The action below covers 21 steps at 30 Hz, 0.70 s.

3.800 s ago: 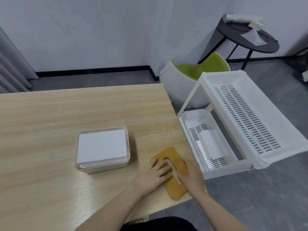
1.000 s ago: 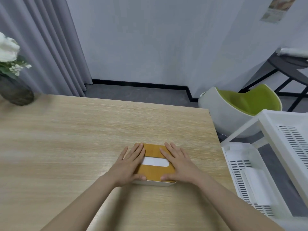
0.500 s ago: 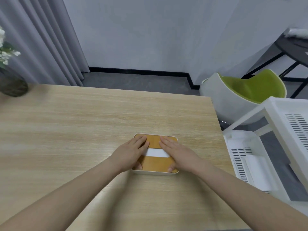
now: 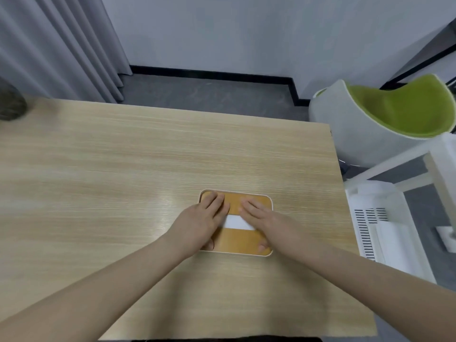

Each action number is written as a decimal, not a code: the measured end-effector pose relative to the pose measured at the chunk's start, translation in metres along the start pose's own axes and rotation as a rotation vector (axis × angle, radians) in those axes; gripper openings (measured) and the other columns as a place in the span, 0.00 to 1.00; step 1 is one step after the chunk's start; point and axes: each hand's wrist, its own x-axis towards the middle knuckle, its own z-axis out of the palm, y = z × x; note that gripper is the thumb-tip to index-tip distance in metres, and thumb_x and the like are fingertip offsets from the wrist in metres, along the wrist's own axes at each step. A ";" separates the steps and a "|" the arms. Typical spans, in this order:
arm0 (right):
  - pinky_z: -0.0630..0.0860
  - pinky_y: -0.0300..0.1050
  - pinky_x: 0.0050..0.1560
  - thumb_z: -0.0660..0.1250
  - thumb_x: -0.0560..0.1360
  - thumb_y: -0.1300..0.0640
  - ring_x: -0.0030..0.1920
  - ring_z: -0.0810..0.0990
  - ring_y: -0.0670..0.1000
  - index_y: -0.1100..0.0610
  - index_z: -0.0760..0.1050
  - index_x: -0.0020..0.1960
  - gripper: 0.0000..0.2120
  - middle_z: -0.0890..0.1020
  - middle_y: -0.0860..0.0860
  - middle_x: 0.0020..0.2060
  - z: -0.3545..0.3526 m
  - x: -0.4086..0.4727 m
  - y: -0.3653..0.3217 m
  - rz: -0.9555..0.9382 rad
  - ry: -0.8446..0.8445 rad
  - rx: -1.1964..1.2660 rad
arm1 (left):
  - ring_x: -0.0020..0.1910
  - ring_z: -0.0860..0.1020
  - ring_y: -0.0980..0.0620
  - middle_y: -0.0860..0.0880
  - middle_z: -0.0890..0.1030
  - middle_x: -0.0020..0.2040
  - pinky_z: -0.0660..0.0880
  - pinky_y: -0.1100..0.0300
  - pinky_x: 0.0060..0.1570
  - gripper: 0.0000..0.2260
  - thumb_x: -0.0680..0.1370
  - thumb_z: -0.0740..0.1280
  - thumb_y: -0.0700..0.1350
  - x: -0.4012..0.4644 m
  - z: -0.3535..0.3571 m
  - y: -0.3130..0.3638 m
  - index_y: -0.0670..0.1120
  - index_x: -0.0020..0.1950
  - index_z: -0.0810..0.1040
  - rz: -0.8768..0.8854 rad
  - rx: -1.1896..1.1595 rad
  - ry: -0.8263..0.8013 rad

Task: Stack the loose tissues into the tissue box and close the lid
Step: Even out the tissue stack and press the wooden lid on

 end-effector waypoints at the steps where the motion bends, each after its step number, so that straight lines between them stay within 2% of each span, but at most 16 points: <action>1: 0.64 0.49 0.72 0.72 0.71 0.52 0.71 0.30 0.40 0.53 0.43 0.79 0.48 0.32 0.43 0.71 0.000 0.000 0.001 -0.002 -0.014 -0.008 | 0.55 0.82 0.42 0.39 0.83 0.55 0.78 0.62 0.34 0.47 0.38 0.82 0.55 0.000 0.000 0.000 0.41 0.57 0.84 0.006 0.001 0.003; 5: 0.62 0.43 0.72 0.69 0.74 0.52 0.71 0.28 0.44 0.53 0.39 0.79 0.47 0.29 0.45 0.68 -0.011 -0.002 -0.007 -0.022 -0.048 -0.046 | 0.57 0.81 0.42 0.40 0.82 0.58 0.78 0.62 0.36 0.49 0.38 0.82 0.55 -0.001 0.000 -0.001 0.48 0.60 0.83 0.031 0.021 -0.004; 8: 0.64 0.41 0.69 0.69 0.74 0.55 0.70 0.28 0.48 0.54 0.40 0.79 0.46 0.30 0.48 0.69 -0.012 -0.005 -0.012 -0.004 -0.044 -0.036 | 0.57 0.81 0.40 0.40 0.82 0.59 0.80 0.59 0.40 0.49 0.39 0.83 0.54 0.000 0.000 0.003 0.47 0.61 0.83 0.017 0.048 0.013; 9: 0.67 0.41 0.67 0.73 0.71 0.55 0.71 0.31 0.50 0.56 0.45 0.79 0.48 0.34 0.50 0.71 -0.014 -0.005 -0.014 -0.011 0.008 -0.051 | 0.57 0.81 0.39 0.39 0.81 0.60 0.80 0.57 0.42 0.48 0.41 0.83 0.52 0.000 0.001 0.004 0.46 0.62 0.82 0.018 0.046 0.022; 11: 0.76 0.37 0.54 0.83 0.54 0.52 0.74 0.47 0.53 0.59 0.63 0.75 0.53 0.51 0.55 0.75 -0.013 -0.003 -0.014 -0.015 0.109 -0.067 | 0.57 0.81 0.38 0.38 0.81 0.60 0.81 0.55 0.44 0.44 0.46 0.84 0.48 0.000 0.002 0.006 0.44 0.62 0.82 0.018 0.030 0.060; 13: 0.78 0.34 0.46 0.85 0.45 0.47 0.74 0.57 0.53 0.58 0.71 0.70 0.56 0.63 0.56 0.73 -0.014 -0.001 -0.014 0.038 0.061 -0.074 | 0.57 0.81 0.37 0.38 0.81 0.59 0.81 0.53 0.45 0.40 0.49 0.84 0.47 0.002 0.003 0.006 0.44 0.61 0.82 0.029 0.021 0.114; 15: 0.76 0.31 0.32 0.83 0.32 0.42 0.67 0.73 0.51 0.55 0.80 0.62 0.57 0.76 0.53 0.66 -0.011 0.000 -0.011 0.052 0.045 -0.061 | 0.57 0.81 0.37 0.38 0.81 0.60 0.82 0.53 0.45 0.40 0.50 0.84 0.49 0.003 0.006 0.006 0.44 0.61 0.82 0.038 0.023 0.147; 16: 0.74 0.30 0.28 0.82 0.29 0.41 0.63 0.77 0.50 0.53 0.82 0.58 0.57 0.80 0.52 0.62 -0.010 0.001 -0.011 0.062 0.043 -0.048 | 0.57 0.81 0.37 0.38 0.81 0.60 0.82 0.53 0.46 0.40 0.51 0.84 0.50 0.003 0.008 0.005 0.44 0.62 0.82 0.040 0.031 0.160; 18: 0.73 0.31 0.27 0.81 0.28 0.40 0.61 0.79 0.50 0.53 0.82 0.57 0.57 0.81 0.51 0.61 0.000 0.001 -0.012 0.074 0.060 -0.071 | 0.58 0.80 0.37 0.39 0.80 0.61 0.82 0.53 0.47 0.37 0.56 0.83 0.52 0.005 0.014 0.004 0.44 0.63 0.81 0.043 0.070 0.182; 19: 0.74 0.32 0.27 0.81 0.28 0.39 0.60 0.80 0.50 0.53 0.83 0.57 0.56 0.81 0.51 0.60 -0.004 0.001 -0.016 0.059 0.069 -0.079 | 0.59 0.79 0.37 0.39 0.80 0.62 0.81 0.52 0.48 0.32 0.62 0.79 0.52 0.006 0.019 0.005 0.44 0.64 0.80 0.049 0.089 0.222; 21: 0.75 0.32 0.28 0.81 0.27 0.40 0.59 0.81 0.50 0.53 0.83 0.56 0.56 0.82 0.51 0.59 -0.005 0.002 -0.018 0.066 0.089 -0.103 | 0.61 0.78 0.36 0.40 0.78 0.64 0.81 0.49 0.49 0.22 0.72 0.66 0.49 0.009 0.027 0.010 0.43 0.64 0.80 0.052 0.077 0.292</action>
